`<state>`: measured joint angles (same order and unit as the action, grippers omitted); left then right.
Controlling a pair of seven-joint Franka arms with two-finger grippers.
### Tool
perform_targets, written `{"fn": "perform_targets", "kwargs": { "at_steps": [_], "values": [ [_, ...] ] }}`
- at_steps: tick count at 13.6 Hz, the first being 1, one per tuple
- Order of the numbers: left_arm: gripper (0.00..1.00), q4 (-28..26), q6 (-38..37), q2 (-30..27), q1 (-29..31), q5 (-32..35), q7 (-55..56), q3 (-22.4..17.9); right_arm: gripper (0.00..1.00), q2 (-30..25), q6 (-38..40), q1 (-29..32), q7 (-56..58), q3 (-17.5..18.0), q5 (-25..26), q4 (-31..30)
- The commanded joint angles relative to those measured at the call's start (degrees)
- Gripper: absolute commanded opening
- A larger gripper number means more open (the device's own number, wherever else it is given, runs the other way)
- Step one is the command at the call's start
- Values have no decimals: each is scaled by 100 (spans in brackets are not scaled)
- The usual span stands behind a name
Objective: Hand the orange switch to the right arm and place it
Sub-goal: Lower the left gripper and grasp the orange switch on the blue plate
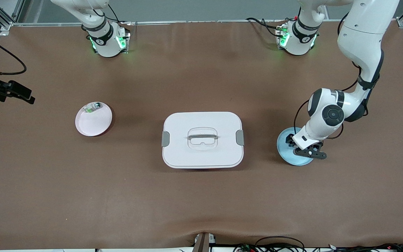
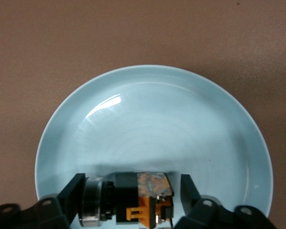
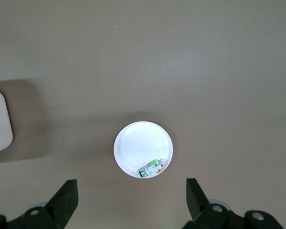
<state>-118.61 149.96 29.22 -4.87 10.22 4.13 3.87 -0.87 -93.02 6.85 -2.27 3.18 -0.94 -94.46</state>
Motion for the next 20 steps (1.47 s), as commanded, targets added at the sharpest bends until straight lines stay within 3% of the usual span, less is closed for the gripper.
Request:
{"fn": "perform_targets", "kwargs": {
  "at_steps": [1, 3, 5, 8, 10, 15, 20],
  "values": [
    [63, 13, 77, 22, 39, 138, 26, 17, 100, -89, -85, 62, 25, 60, -29, -90],
    [38, 13, 77, 14, 39, 138, 71, 17, 100, -80, -190, 71, 25, 68, -29, -194],
    [28, 22, 77, 5, 39, 130, 97, 17, 100, -107, -225, 71, 25, 68, -29, -274],
    [28, 31, 68, -74, 39, 112, 412, 26, 100, -98, -225, 62, 7, 68, -38, -274],
    [28, 40, -2, -214, 39, 51, 850, 35, 100, -89, -225, 71, -11, 60, -344, -327],
    [28, 66, -590, -653, 39, -28, 1669, 87, 100, -116, -383, 88, -28, 51, -451, -572],
    [28, 487, -1748, -1198, 30, -1161, 2539, 158, 100, -124, -436, 71, -63, 51, -451, -661]
  ]
}}
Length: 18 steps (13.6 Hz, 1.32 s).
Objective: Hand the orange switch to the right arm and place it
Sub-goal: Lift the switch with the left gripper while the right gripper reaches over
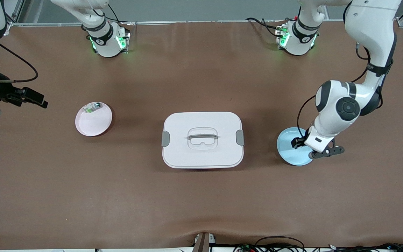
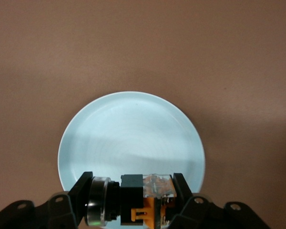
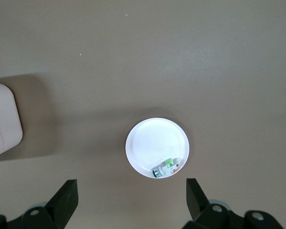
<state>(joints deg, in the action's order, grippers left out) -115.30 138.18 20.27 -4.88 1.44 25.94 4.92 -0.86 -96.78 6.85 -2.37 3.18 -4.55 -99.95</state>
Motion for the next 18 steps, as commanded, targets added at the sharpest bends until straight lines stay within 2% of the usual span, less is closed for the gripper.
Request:
{"fn": "perform_targets", "kwargs": {
  "at_steps": [1, 3, 4, 6, 8, 14, 16, 18],
  "values": [
    [28, 296, -860, -391, 23, -389, 463, 61, 100, -125, -60, 71, -96, 60, -90, -112],
    [28, 586, -1397, -532, 22, -809, 526, 62, 100, -125, -86, 71, -141, 60, -90, -112],
    [28, 762, -1687, -646, 22, -1229, 552, 62, 100, -125, -86, 71, -141, 60, -90, -112],
    [28, 1314, -2441, -717, 40, -1872, 849, 44, 100, -125, -86, 71, -141, 60, -99, -112],
    [28, 1886, -3058, -656, 40, -2076, 1297, 53, 100, -125, -78, 71, -141, 60, -99, -104],
    [28, 2520, -3061, -436, -275, -3595, 3124, 53, 100, -125, -25, 36, -220, 104, -169, 36],
    [28, 2714, -2982, -278, -347, -3878, 3880, 62, 100, -116, -86, -314, -255, 95, -658, 204],
    [28, 2785, -2745, -234, -495, -4106, 4487, 79, 100, -116, -139, -412, -622, 95, -1527, 213]
  ]
}}
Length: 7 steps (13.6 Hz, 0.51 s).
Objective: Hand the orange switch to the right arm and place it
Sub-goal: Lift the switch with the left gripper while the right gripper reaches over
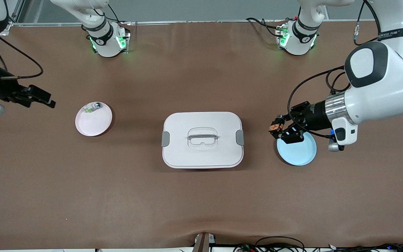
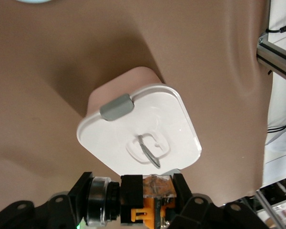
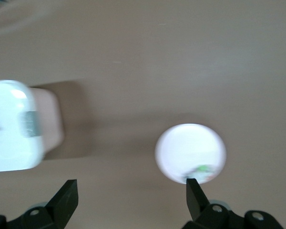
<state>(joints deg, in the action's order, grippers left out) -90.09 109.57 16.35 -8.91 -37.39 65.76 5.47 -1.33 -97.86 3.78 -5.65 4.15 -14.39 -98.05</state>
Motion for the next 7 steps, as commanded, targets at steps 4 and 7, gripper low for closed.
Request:
{"fn": "perform_targets", "kwargs": {
  "at_steps": [4, 7],
  "values": [
    [28, 264, 783, 281, -514, -488, 1429, 24, 100, -26, -469, -684, -419, -2, -828, -30],
    [28, 264, 1372, 360, -926, -488, 2035, 24, 100, 88, -716, -931, -454, -11, -1204, -48]
  ]
}}
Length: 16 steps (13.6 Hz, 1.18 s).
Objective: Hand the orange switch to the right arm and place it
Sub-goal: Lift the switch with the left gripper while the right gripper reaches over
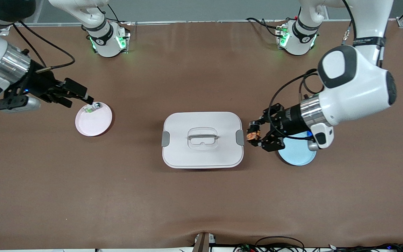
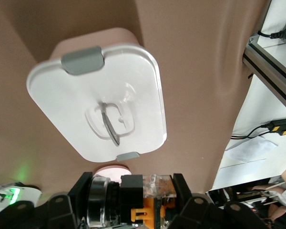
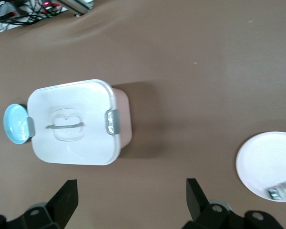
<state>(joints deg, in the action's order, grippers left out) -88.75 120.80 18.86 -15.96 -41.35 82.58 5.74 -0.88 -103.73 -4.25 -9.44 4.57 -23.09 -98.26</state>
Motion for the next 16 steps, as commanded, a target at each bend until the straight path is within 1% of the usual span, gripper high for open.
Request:
{"fn": "perform_targets", "kwargs": {
  "at_steps": [1, 3, 5, 7, 9, 10, 11, 13, 16],
  "values": [
    [28, 130, 468, 162, -371, -76, 547, -3, 100, 96, -164, -172, -110, -52, -580, -43],
    [28, 130, 759, 276, -679, -23, 715, -38, 100, 176, -383, -426, -111, -52, -836, -87],
    [28, 138, 1005, 399, -934, -5, 891, -64, 100, 281, -831, -804, -120, -52, -872, -123],
    [28, 138, 1426, 470, -1198, 65, 1093, -64, 100, 386, -1244, -1164, -242, -52, -881, -201],
    [28, 138, 1788, 619, -1400, 188, 1391, -64, 100, 623, -1569, -1498, -470, -52, -890, -193],
    [28, 138, 1911, 706, -1506, 249, 1497, -73, 100, 755, -1849, -1630, -480, -52, -959, -193],
    [28, 138, 2025, 733, -1568, 293, 1585, -73, 100, 895, -2113, -1745, -480, -52, -1160, -193],
    [28, 138, 2105, 777, -1691, 390, 1744, -73, 100, 1133, -2614, -1947, -463, -52, -1635, -184],
    [28, 138, 2158, 795, -1796, 417, 1762, -73, 100, 1423, -2994, -2088, -349, -52, -1681, -105]
  ]
}}
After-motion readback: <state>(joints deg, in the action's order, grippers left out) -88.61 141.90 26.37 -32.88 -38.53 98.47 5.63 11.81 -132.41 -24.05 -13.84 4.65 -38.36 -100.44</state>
